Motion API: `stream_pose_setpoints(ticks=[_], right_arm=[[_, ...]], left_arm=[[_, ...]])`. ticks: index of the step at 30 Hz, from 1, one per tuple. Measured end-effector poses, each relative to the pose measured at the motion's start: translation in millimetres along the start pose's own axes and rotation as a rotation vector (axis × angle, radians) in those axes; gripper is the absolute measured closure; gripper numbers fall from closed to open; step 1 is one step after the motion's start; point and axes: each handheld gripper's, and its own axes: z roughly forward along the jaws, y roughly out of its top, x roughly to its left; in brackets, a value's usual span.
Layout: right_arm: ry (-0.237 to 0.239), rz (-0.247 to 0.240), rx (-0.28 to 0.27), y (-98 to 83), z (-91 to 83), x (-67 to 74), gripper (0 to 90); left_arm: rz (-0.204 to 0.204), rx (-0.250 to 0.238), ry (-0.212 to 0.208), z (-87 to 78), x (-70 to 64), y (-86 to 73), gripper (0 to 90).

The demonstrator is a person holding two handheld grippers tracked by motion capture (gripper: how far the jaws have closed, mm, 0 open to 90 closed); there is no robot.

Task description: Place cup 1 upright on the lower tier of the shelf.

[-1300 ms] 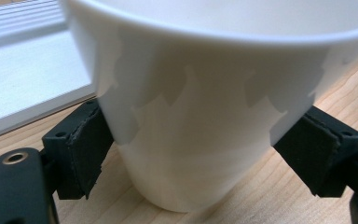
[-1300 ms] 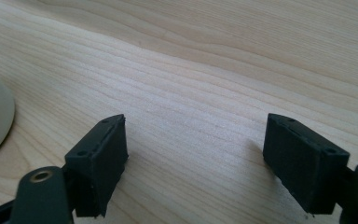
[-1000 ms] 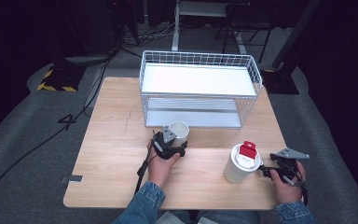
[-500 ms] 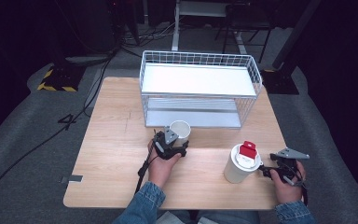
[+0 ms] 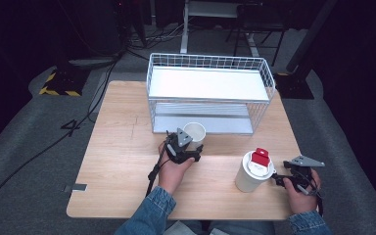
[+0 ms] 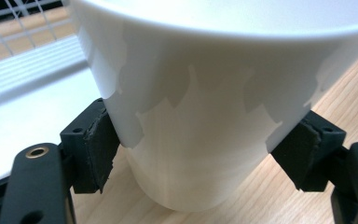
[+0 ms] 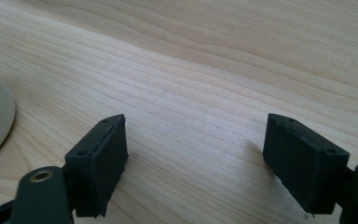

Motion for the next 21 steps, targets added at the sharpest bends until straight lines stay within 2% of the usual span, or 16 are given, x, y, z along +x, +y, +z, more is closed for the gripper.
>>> stream_pose_setpoints(ticks=[2, 8, 11, 17, 21], right_arm=[[-0.002, -0.003, -0.001, 0.1, 0.1, 0.5, 22.1], [0.001, 0.001, 0.0, 0.1, 0.2, 0.1, 22.1], [0.002, 0.002, 0.001, 0.2, 0.2, -0.1, 22.0], [0.002, 0.003, 0.002, 0.2, 0.3, -0.2, 21.9], [0.005, 0.004, 0.003, 0.2, 0.3, -0.4, 21.9]], left_arm=[[-0.004, -0.012, -0.003, 0.2, -1.5, 5.3, 23.0], [0.026, -0.009, -0.009, 4.0, -1.9, 16.0, 23.0], [0.016, -0.003, -0.014, 8.3, -1.4, 20.1, 23.0], [0.038, -0.001, 0.001, 15.6, 2.3, 30.7, 23.0], [0.028, -0.004, -0.005, 19.7, 4.0, 35.8, 23.0]])
